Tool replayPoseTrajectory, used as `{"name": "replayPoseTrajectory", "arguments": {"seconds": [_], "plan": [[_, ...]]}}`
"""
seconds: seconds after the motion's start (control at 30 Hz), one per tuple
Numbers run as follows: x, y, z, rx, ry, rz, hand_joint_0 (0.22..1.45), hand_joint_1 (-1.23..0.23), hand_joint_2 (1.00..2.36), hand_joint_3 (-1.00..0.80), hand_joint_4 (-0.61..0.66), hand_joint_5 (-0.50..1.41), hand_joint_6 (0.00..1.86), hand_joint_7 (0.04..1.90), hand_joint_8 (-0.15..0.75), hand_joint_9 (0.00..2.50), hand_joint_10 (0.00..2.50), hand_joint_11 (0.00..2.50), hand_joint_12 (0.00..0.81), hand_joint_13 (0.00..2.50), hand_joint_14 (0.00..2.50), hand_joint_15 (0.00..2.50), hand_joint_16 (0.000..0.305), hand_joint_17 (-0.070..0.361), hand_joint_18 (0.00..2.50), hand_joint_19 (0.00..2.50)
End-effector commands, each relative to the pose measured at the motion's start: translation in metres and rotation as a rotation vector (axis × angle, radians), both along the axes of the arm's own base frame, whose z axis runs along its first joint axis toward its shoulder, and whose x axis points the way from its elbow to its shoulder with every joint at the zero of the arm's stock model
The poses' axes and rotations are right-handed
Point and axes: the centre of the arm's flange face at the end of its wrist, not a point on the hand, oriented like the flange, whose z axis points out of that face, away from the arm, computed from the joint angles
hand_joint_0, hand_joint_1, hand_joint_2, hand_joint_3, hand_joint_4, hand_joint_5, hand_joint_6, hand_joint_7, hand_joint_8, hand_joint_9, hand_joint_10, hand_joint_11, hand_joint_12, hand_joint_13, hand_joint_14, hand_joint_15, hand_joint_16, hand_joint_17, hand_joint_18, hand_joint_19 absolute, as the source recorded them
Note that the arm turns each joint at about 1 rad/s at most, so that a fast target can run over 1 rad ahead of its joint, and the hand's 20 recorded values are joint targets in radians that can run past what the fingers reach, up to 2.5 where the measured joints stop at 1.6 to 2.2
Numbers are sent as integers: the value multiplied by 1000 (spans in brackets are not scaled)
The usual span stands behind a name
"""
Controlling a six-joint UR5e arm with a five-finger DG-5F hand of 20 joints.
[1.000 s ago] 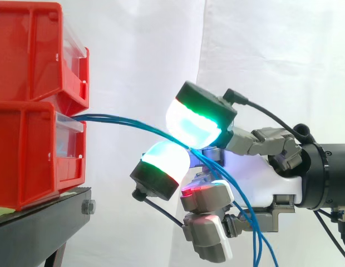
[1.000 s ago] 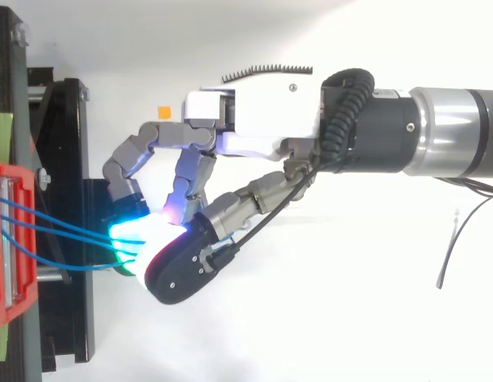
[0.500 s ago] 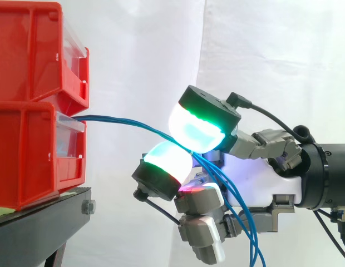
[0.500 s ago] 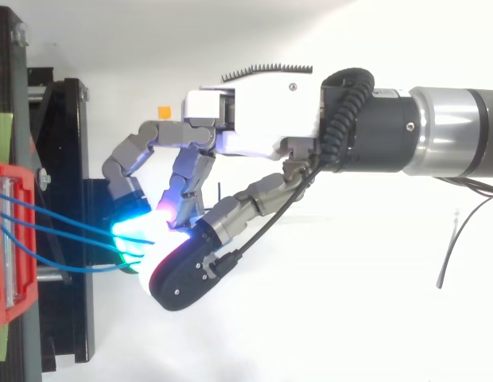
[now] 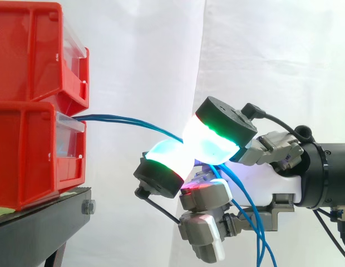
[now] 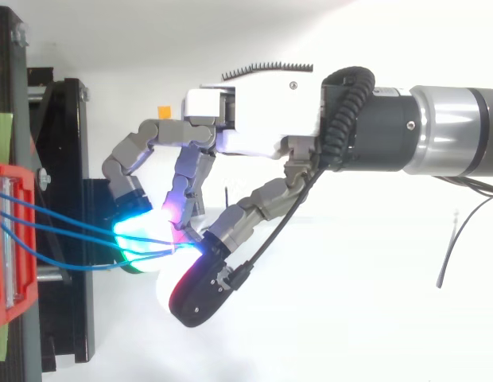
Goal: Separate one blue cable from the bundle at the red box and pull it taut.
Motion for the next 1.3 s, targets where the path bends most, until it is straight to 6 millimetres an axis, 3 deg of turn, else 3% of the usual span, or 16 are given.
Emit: {"name": "replayPoseTrajectory", "arguments": {"seconds": [0.0,0.3,0.6,0.7,0.73,0.87,1.07,1.27], "plan": [[0,1,0,0,0,2,531,-883,1000,-500,28,-109,900,1193,292,1295,28,1184,372,1155,31,887,50,113,976,883],[-1,0,-1,0,8,2,472,-829,1000,-500,55,-113,849,1154,310,1254,27,1155,400,1130,29,861,56,126,998,863],[-1,0,0,0,8,2,434,-665,1000,-500,67,-117,840,1126,333,1265,26,1127,426,1151,26,844,61,138,1030,858],[-1,1,0,0,8,3,503,-571,1000,-500,26,-121,836,1120,309,1244,27,1137,399,1124,31,860,55,124,975,885],[0,0,1,0,6,2,584,-529,1000,-500,-30,-123,829,1153,283,1227,29,1143,372,1102,31,868,50,112,933,908],[-1,1,0,0,11,3,629,-615,1000,-500,-54,-136,827,1141,279,1169,28,1143,364,1077,31,867,48,109,904,918],[-1,0,-1,0,13,2,675,-857,1004,-454,-65,-162,840,1136,273,1090,28,1135,363,1047,29,875,49,110,885,906],[-1,0,0,-1,17,2,757,-932,1000,-500,-139,-168,853,1225,268,1087,28,1138,351,1044,32,863,48,109,887,867]]}}
